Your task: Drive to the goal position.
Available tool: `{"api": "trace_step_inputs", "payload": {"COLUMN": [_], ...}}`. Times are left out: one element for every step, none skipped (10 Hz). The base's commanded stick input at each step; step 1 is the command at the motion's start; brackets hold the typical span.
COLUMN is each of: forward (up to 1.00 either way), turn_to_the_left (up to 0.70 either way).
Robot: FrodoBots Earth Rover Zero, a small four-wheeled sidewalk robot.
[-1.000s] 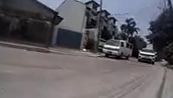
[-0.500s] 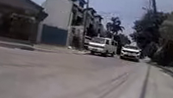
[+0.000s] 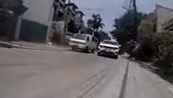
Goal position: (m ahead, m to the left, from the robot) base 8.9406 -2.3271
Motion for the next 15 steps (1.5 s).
{"api": "trace_step_inputs", "payload": {"forward": [0.0,0.0,0.0,0.0,0.0,0.0,0.0,0.0,0.0,0.0,0.0,0.0,0.0,0.0,0.0], "turn_to_the_left": [-0.7,-0.7,-0.7,-0.7,-0.69,-0.09,0.0,0.0,0.0,0.0,0.0,0.0,0.0,0.0,0.0]}}
